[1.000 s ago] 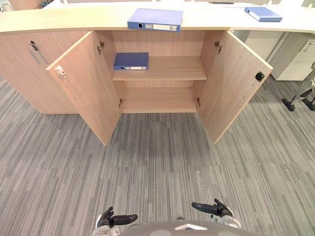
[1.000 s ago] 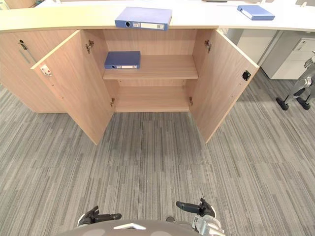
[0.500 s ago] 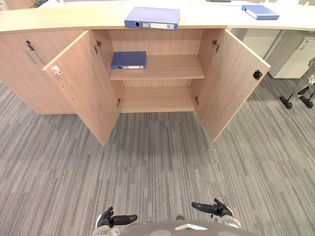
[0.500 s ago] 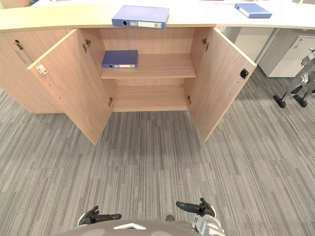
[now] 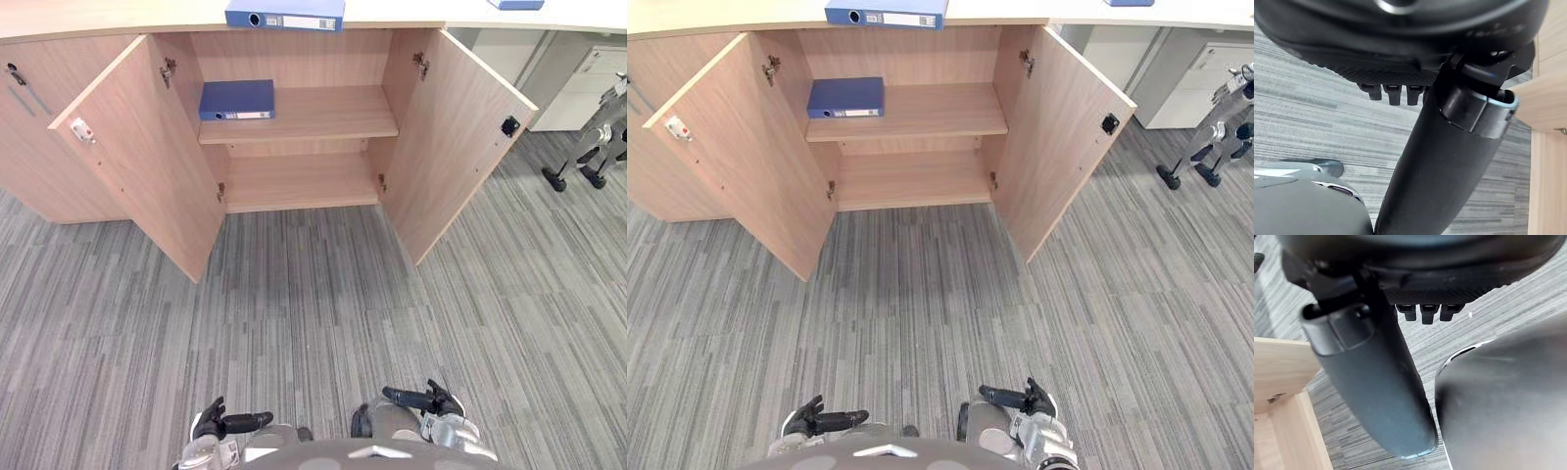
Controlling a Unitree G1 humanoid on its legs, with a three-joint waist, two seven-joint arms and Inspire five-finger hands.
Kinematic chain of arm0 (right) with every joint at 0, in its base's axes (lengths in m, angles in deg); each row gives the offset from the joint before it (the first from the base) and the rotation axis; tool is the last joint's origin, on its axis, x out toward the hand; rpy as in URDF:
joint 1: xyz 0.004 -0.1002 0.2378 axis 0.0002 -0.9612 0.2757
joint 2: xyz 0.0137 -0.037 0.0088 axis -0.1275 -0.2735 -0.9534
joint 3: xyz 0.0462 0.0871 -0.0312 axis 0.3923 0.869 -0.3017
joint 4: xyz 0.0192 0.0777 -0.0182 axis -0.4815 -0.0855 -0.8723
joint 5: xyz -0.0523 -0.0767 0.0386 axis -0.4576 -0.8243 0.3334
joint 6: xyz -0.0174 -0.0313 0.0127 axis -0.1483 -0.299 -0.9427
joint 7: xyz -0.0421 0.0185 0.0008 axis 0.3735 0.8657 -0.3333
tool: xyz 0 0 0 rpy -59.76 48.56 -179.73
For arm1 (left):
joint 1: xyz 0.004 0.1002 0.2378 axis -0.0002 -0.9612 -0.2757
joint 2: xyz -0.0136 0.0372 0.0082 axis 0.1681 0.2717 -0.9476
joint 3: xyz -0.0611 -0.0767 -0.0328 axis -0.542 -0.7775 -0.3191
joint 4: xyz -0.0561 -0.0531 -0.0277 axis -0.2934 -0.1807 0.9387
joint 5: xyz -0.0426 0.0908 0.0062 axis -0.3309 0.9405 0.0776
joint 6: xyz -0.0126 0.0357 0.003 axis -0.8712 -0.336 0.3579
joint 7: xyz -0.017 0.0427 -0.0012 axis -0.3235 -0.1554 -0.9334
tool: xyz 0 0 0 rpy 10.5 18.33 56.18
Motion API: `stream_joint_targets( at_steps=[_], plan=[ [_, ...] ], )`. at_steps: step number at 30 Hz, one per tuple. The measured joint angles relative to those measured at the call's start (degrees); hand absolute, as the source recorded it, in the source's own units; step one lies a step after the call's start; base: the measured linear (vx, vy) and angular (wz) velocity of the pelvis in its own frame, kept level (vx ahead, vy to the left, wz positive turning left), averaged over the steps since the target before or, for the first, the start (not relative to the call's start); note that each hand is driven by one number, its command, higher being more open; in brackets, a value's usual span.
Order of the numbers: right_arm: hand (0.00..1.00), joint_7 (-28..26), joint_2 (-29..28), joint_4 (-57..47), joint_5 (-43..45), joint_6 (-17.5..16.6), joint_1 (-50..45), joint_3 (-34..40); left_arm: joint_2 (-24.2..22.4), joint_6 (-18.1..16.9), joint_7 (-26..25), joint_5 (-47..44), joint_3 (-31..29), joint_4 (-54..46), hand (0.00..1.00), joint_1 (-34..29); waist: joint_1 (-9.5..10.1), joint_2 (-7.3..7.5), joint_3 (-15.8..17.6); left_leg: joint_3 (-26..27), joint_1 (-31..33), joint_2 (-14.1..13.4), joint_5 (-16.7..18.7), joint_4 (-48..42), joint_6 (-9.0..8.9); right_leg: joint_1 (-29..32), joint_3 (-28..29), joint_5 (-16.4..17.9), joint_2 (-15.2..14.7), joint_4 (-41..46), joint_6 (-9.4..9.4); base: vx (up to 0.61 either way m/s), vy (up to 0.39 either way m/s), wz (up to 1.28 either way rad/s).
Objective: Walk over to the cabinet, pick up the folder, carry it to the office cabinet, place the folder inside the office cabinet, then close the office cabinet door
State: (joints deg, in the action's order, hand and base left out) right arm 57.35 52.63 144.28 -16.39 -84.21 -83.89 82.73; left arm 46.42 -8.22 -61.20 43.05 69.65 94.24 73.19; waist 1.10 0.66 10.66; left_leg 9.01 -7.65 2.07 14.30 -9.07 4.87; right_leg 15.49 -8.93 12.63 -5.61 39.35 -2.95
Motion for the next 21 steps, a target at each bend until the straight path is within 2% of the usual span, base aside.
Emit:
stream_joint_targets(
  at_steps=[3, 4, 5, 6, 7, 8, 9, 10, 11, 12, 13, 14, 15, 17, 19, 20, 21],
  plan=[
    [1.00, 0.0, -0.1, 0.0, 0.0, -0.7, 0.7, 0.0, 0.2, 0.1, -0.4, 0.0, 0.4, 1.2, 1.00, 0.6, -1.13, -0.19, 0.1, -2.6, -2.7, -1.4, 0.4, 2.9, -0.87, 2.8, -2.4, -0.2, 1.5, -9.7, 0.54, 0.29, -0.061, 0.44],
    [1.00, 0.0, -0.1, 0.0, 0.0, -0.7, 1.2, 0.0, 0.2, 0.2, -0.4, 0.0, 0.5, 1.4, 1.00, 0.8, -1.69, -0.54, 0.3, -3.9, -3.6, -2.2, 0.6, 4.5, -1.83, 3.5, -2.2, -2.6, 2.9, -16.2, 0.79, 0.51, -0.151, 0.62],
    [1.00, 0.1, -0.1, -0.1, 0.1, -0.7, 1.2, 0.1, 0.3, 0.3, -0.3, 0.1, 0.8, 1.4, 1.00, 0.8, -1.86, -0.51, 0.3, -5.1, -4.8, -2.7, 1.3, 5.7, -3.31, 3.4, -1.9, -8.3, 3.9, -19.5, 2.83, 0.46, -0.161, 0.60],
    [1.00, 0.1, 0.0, 0.0, 0.1, -0.8, 1.0, 0.1, 0.3, 0.3, -0.3, 0.1, 0.8, 1.5, 1.00, 0.7, -1.95, -0.53, 0.2, -5.8, -5.7, -3.0, 1.7, 5.7, -3.93, 3.0, -1.9, -11.4, 3.8, -19.3, 4.38, 0.54, -0.198, 0.50],
    [1.00, 0.1, 0.1, 0.0, 0.0, -0.8, 1.4, 0.4, 0.0, 0.4, -0.4, 0.2, 0.7, 1.9, 1.00, 1.3, -1.83, -1.47, 0.4, -6.5, -6.3, -4.6, 1.9, 5.1, -4.98, 2.3, -3.3, -10.1, 4.4, -18.3, 4.79, 0.69, -0.265, 0.53],
    [1.00, 0.2, 0.2, 0.0, 0.0, -1.0, 1.6, 0.5, -1.0, 0.4, -0.1, 0.3, 0.1, 1.7, 1.00, 1.9, -1.65, -1.97, 0.6, -6.9, -5.3, -4.9, 0.4, 2.4, -7.31, 1.1, -4.5, -8.1, 4.4, -18.1, 5.47, 0.59, -0.222, 0.42],
    [1.00, 0.2, 0.1, 0.0, 0.0, -1.0, 1.6, 0.5, -1.4, 0.4, -0.1, 0.3, -0.6, 1.5, 1.00, 1.9, -1.60, -2.07, 0.6, -6.7, -4.9, -5.0, -0.3, 0.5, -8.30, 0.3, -4.6, -7.4, 4.3, -18.1, 5.74, 0.67, -0.268, 0.38],
    [1.00, 0.1, 0.1, 0.0, 0.0, -0.7, 1.3, 0.5, -1.9, 0.4, -0.2, 0.2, -2.4, 1.3, 1.00, 1.7, -1.68, -2.23, 0.6, -6.7, -3.1, -5.2, -1.5, -6.9, -8.95, -2.7, -5.0, -6.2, 4.2, -19.4, 5.91, 0.44, -0.175, 0.24],
    [1.00, 0.2, -0.1, -0.9, 0.1, -0.5, 0.4, 0.3, -2.8, 0.4, -0.2, 0.1, -4.3, 0.7, 1.00, 1.7, -1.72, -2.50, 0.5, -6.5, 1.4, -6.2, -3.1, -20.0, -9.26, -6.6, -5.5, -5.4, 4.4, -21.8, 5.86, 0.64, -0.240, 0.28],
    [1.00, 0.3, -0.2, -1.9, 0.1, -0.6, -0.2, 0.2, -3.4, 0.4, -0.2, 0.1, -5.4, -0.1, 1.00, 1.7, -1.56, -2.57, 0.6, -6.3, 4.6, -7.1, -3.9, -27.8, -9.47, -8.5, -5.7, -5.0, 4.6, -23.1, 6.00, 0.47, -0.156, 0.22],
    [1.00, 0.3, -0.3, -3.2, 0.1, -0.7, -0.8, 0.0, -4.4, 0.0, 0.0, 0.0, -7.5, -1.7, 1.00, 1.7, -1.30, -3.29, 0.9, -4.2, 10.3, -10.1, -3.8, -40.7, -9.34, -12.2, -5.7, -4.6, 5.8, -25.3, 6.36, 0.52, -0.141, 0.08],
    [1.00, 0.4, -0.5, -3.5, 0.3, -0.7, -0.7, -0.1, -5.4, -0.1, 0.6, -0.2, -9.1, -3.2, 1.00, 1.9, -1.05, -3.10, 1.3, -2.1, 14.6, -12.6, -3.0, -48.7, -8.60, -15.5, -5.4, -4.1, 6.4, -27.3, 6.27, 0.39, -0.081, -0.04],
    [1.00, 0.4, -0.8, -3.5, 0.4, -0.7, -0.6, -0.2, -5.7, -0.1, 0.7, -0.4, -9.6, -3.9, 1.00, 2.0, -0.82, -2.87, 1.4, -1.3, 16.3, -13.4, -2.3, -50.8, -8.31, -17.1, -5.1, -3.9, 6.4, -28.2, 6.33, 0.36, -0.028, -0.18],
    [1.00, 0.7, -1.6, -3.9, 0.8, -0.7, -0.7, -0.2, -6.5, -0.3, 0.9, -0.8, -9.7, -5.6, 1.00, 2.4, 0.32, -2.38, 1.6, 1.0, 20.8, -14.8, -0.4, -50.7, -8.05, -20.7, -3.8, -3.6, 6.3, -30.6, 6.13, 0.29, 0.028, -0.32],
    [1.00, 0.8, -2.6, -4.4, 2.3, -0.4, -0.7, -0.1, -7.3, -0.5, 1.0, -0.9, -9.6, -6.4, 1.00, 3.9, 1.75, -1.66, 2.0, 4.7, 24.5, -15.1, 1.8, -40.6, -7.80, -24.1, -2.1, -2.9, 4.6, -32.0, 4.98, 0.30, 0.114, -0.50],
    [1.00, 0.8, -2.9, -4.5, 2.3, -0.4, -0.7, 0.0, -7.3, -0.6, 1.0, -0.7, -9.6, -6.5, 1.00, 4.0, 1.75, -1.40, 2.1, 5.2, 24.9, -14.7, 1.8, -37.0, -7.74, -24.9, -1.8, -2.6, 4.0, -32.3, 4.43, 0.45, 0.275, -0.55],
    [1.00, 1.2, -3.5, -5.6, 2.3, -0.5, -1.1, 0.0, -7.4, -0.7, 0.9, -0.6, -9.4, -6.7, 1.00, 4.1, 1.76, -1.11, 2.2, 5.3, 25.8, -13.3, 0.0, -25.6, -7.57, -26.8, -0.4, -0.4, 1.9, -32.5, 1.71, 0.40, 0.282, -0.44]
  ],
)
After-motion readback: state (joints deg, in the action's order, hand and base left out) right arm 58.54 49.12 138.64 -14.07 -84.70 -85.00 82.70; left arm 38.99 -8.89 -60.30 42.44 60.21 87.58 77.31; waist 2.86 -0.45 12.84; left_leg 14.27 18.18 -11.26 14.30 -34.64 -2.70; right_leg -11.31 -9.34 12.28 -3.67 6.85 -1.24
